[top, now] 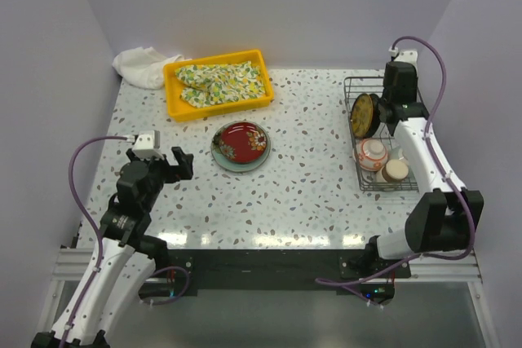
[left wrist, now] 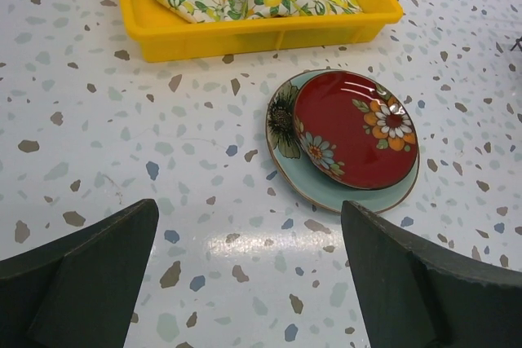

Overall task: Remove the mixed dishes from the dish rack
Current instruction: Pick up the plate from the dish rack, then place the plate at the center of the board.

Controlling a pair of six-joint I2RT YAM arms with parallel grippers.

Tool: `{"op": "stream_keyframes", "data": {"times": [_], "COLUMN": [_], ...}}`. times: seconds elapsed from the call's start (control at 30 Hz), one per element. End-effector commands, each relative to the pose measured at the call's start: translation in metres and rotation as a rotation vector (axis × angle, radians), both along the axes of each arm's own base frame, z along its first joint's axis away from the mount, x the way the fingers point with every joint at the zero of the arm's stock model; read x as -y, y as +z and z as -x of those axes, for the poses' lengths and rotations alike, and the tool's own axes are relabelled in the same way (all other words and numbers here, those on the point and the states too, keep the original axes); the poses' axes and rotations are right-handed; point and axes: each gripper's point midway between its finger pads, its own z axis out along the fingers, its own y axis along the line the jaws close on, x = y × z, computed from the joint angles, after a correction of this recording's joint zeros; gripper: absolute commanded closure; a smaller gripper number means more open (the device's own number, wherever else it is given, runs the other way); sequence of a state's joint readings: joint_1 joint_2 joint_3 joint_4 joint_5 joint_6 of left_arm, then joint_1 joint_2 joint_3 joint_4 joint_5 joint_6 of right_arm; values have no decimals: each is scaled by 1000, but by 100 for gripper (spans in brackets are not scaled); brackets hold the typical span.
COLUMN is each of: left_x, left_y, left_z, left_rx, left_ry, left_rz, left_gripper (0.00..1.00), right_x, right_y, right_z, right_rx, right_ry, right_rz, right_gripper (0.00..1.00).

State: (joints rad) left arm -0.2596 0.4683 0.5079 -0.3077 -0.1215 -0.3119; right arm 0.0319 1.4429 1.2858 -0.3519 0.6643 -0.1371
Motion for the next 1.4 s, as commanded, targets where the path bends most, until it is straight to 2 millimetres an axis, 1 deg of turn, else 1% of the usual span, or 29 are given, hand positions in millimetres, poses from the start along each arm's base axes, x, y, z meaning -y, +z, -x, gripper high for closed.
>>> {"op": "stream_keyframes", "data": {"times": [0.0, 0.03, 0.1, 0.13, 0.2, 0.23, 0.27, 0.3, 0.33, 0.37, 0.4, 0.43, 0.5, 0.53, 0.57, 0.6, 0.63, 0.7, 0.73, 0.8, 0.83, 0.87, 0.9, 0.93, 1.0, 1.03, 1.1, 1.2, 1.37], "left_x": [6, 8, 13, 16, 21, 24, 28, 33, 37, 42, 49, 53, 62, 66, 70, 73, 79, 88, 95, 106, 111, 115, 121, 126, 133, 139, 146, 159, 170], "left_y": [1, 1, -3, -7, -6, -9, -6, -2, -6, 0, 4, 1, 13, 12, 20, 24, 23, 31, 28, 36, 33, 35, 44, 43, 51, 49, 56, 58, 57], "left_z": [-4, -4, -5, -6, -8, -10, -11, -14, -17, -19, -21, -25, -31, -34, -36, -39, -41, -45, -47, -50, -52, -52, -55, -57, -60, -61, -64, -66, -67], "left_rx": [21, 22, 5, -10, -14, -32, -29, -21, -41, -35, -30, -50, -33, -42, -28, -17, -25, -11, -27, -18, -32, -33, -4, -13, 1, -6, 7, 2, -2], "left_ry": [-20, -30, -50, -61, -85, -96, -107, -127, -142, -157, -184, -197, -226, -237, -246, -253, -267, -290, -307, -336, -348, -358, -371, -382, -392, -403, -412, -431, -427], "left_rz": [-8, -5, -8, -11, -7, -6, 1, 17, 21, 31, 50, 53, 76, 79, 87, 94, 93, 109, 114, 149, 157, 168, 197, 204, 227, 226, 233, 243, 300], "left_gripper": [1, 1, 1, 1, 1, 1, 1, 1, 1, 1, 1, 2, 2, 2, 2, 2, 2, 2, 2, 2, 2, 2, 3, 3, 4, 5, 5, 6, 9], "right_x": [1, -1, -14, -22, -39, -48, -64, -75, -85, -95, -111, -119, -140, -149, -157, -165, -179, -194, -205, -219, -231, -238, -251, -257, -278, -284, -302, -322, -341], "right_y": [50, 57, 58, 66, 67, 68, 74, 72, 72, 80, 75, 76, 72, 71, 71, 62, 59, 51, 47, 40, 37, 31, 29, 25, 17, 13, 7, -4, -13], "right_z": [13, 16, 15, 18, 16, 16, 17, 17, 18, 20, 21, 22, 24, 25, 25, 26, 29, 30, 32, 34, 37, 38, 42, 44, 51, 53, 61, 70, 78], "right_rx": [123, 147, 163, 193, 223, 237, 264, 274, 275, 320, 321, 328, 335, 330, 337, 328, 314, 315, 303, 301, 283, 280, 265, 253, 229, 217, 200, 160, 117], "right_ry": [-13, -2, 62, 93, 168, 207, 283, 326, 378, 410, 471, 503, 573, 602, 628, 629, 681, 710, 739, 752, 780, 787, 804, 810, 838, 843, 862, 882, 919], "right_rz": [2, -9, -53, -69, -132, -164, -215, -267, -291, -343, -417, -444, -545, -586, -626, -697, -757, -852, -890, -973, -1009, -1031, -1067, -1088, -1151, -1174, -1240, -1283, -1344], "right_gripper": [100, 100, 100, 100, 100, 100, 100, 100, 100, 100, 100, 100, 100, 100, 100, 100, 100, 100, 100, 100, 100, 100, 100, 100, 100, 100, 100, 100, 100]}}
